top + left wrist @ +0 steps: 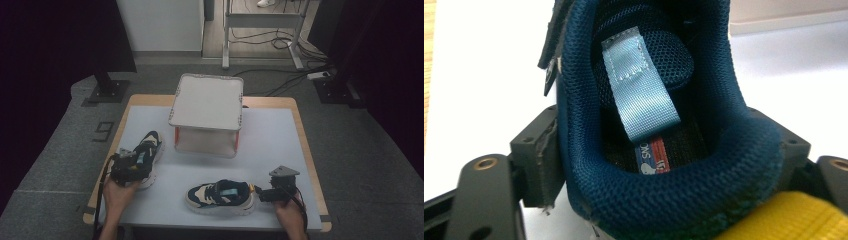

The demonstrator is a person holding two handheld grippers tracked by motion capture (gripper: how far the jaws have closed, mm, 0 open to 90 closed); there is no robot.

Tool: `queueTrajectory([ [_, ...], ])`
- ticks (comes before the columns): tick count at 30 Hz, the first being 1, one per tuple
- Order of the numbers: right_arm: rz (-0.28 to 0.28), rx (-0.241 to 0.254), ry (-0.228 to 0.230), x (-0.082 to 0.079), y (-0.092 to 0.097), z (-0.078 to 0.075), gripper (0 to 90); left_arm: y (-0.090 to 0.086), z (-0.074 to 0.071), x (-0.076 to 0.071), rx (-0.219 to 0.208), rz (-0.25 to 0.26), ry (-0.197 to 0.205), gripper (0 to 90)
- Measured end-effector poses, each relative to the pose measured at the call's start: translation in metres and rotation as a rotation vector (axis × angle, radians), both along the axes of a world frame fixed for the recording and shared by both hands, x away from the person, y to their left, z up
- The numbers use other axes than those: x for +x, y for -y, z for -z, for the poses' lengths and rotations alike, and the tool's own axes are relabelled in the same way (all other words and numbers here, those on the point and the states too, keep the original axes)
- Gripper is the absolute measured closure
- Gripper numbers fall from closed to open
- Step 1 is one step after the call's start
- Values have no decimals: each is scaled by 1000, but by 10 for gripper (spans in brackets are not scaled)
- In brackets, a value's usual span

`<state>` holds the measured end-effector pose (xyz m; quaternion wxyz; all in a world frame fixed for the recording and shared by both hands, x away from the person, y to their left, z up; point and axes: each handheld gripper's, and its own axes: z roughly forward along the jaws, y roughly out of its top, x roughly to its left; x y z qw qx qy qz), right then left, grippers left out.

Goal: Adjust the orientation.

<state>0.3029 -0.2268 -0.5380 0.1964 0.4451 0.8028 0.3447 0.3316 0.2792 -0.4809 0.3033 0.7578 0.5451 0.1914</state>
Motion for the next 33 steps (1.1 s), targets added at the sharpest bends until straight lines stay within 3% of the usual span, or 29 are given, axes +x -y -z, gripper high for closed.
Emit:
queueTrajectory([
  [8,-1,0,0,0,0,0,4,-1,-6,-10,-35,40,14,263],
  [20,0,1,2,0,0,0,5,20,-35,-35,-51,152,46,263],
  [27,0,1,2,0,0,0,6,35,-44,-37,-53,210,42,263],
  [33,-1,1,2,0,0,0,7,52,-46,-29,-32,240,39,263],
])
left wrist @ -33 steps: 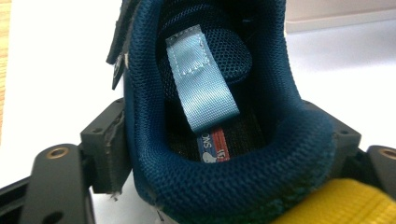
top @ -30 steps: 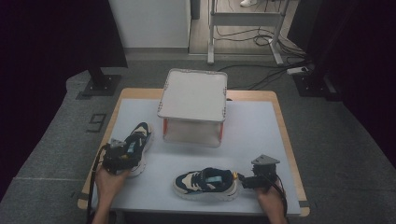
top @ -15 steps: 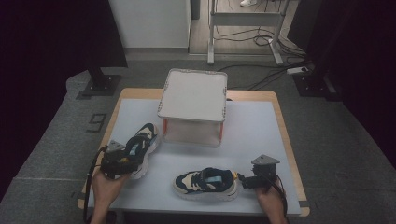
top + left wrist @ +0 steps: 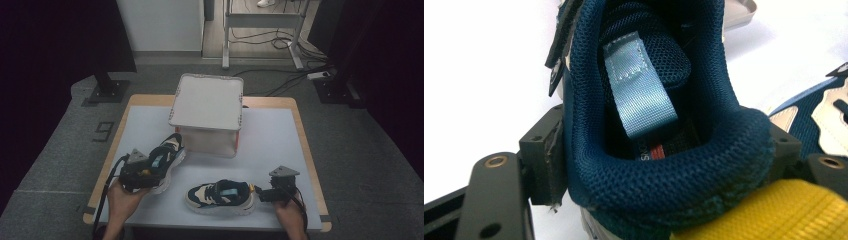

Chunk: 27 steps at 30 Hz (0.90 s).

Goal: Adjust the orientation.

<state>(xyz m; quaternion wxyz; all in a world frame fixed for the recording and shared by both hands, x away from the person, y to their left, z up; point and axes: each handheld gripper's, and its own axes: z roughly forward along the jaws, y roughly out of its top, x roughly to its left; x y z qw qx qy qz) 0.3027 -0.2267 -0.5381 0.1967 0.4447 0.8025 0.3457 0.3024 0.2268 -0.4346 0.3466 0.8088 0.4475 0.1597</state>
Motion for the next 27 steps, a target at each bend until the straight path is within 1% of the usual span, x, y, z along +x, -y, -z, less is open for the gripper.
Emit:
queueTrajectory([
  [3,-1,0,0,0,0,0,8,9,0,8,3,3,6,263],
  [5,-1,0,0,0,0,0,8,18,0,17,2,3,13,262],
  [6,-1,0,0,0,0,0,8,18,0,17,2,3,13,262],
  [7,-1,0,0,0,0,0,8,20,0,21,1,3,15,262],
  [8,-1,0,0,0,0,0,8,23,1,25,1,-2,14,262],
  [9,-1,1,0,0,0,0,9,27,3,32,-10,-8,11,262],
  [10,-1,1,0,0,0,0,9,27,3,32,-10,-8,11,262],
  [11,-1,1,-1,0,0,0,8,32,5,39,-13,-12,4,262],
  [12,-1,1,-1,0,0,0,8,32,5,39,-13,-12,4,261],
  [13,-1,1,-1,0,0,0,8,37,7,45,-7,-18,8,262],
  [14,-1,1,-1,0,0,0,8,37,7,45,-7,-18,8,261],
  [16,-1,1,-1,0,0,0,9,46,8,52,-2,-20,17,260],
  [17,-1,1,-1,0,0,0,9,46,8,52,-2,-20,17,260],
  [22,-2,1,0,0,0,0,10,62,8,63,3,-26,32,261],
  [27,-2,3,1,0,0,0,13,74,11,74,-17,-37,29,261],
])
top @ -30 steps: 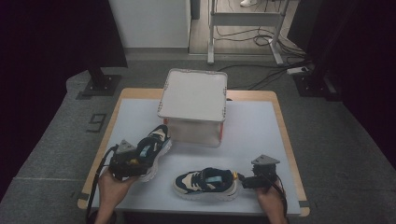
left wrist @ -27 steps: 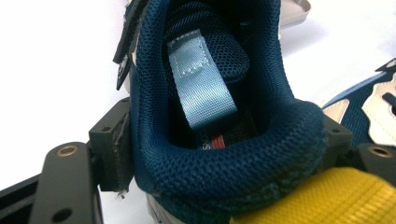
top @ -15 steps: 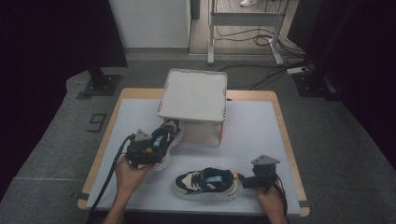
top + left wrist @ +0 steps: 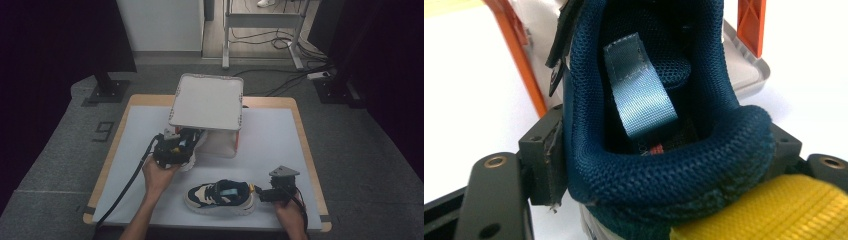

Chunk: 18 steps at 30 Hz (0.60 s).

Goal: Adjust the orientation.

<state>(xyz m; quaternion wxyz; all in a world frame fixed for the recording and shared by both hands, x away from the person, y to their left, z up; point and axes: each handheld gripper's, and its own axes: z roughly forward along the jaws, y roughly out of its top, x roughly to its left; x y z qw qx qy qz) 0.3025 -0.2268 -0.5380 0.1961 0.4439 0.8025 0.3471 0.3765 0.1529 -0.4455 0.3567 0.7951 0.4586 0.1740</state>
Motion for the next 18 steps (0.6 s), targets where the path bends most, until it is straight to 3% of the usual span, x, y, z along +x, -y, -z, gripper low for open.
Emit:
queueTrajectory([
  [3,0,0,0,0,0,0,13,6,3,7,-13,-6,-5,260],
  [10,-3,0,0,0,0,0,16,16,12,26,1,-44,11,259],
  [18,-4,0,1,0,0,0,18,21,21,34,9,-82,26,257],
])
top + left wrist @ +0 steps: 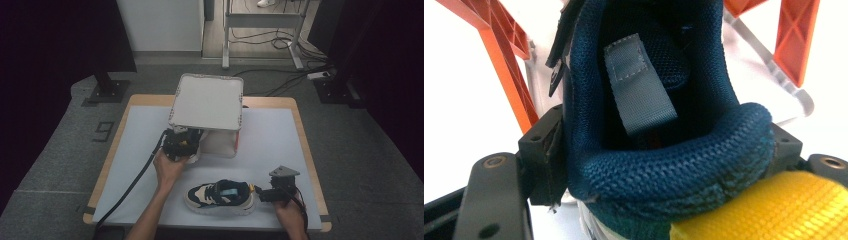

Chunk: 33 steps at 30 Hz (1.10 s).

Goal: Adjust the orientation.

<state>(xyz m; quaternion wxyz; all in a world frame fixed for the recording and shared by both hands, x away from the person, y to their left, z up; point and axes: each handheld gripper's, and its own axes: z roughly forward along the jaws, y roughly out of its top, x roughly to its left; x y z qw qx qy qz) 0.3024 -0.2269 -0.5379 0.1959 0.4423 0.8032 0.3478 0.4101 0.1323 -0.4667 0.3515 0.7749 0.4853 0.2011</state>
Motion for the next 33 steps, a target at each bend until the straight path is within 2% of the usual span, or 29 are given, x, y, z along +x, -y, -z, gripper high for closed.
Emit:
queueTrajectory([
  [1,0,0,0,0,0,0,19,1,2,1,11,-12,14,256],
  [5,-1,0,0,0,0,0,19,2,3,1,21,-27,31,254],
  [12,-2,0,2,0,0,0,23,7,11,-2,35,-30,24,246],
  [19,-3,1,2,0,0,0,25,7,15,-1,17,-48,43,218],
  [24,-4,1,3,0,0,0,26,5,14,-2,32,-41,32,144],
  [28,-4,1,2,0,0,0,26,0,10,-7,12,-24,18,148],
  [33,-4,1,3,0,0,0,26,-11,0,-23,-4,-1,51,191],
])
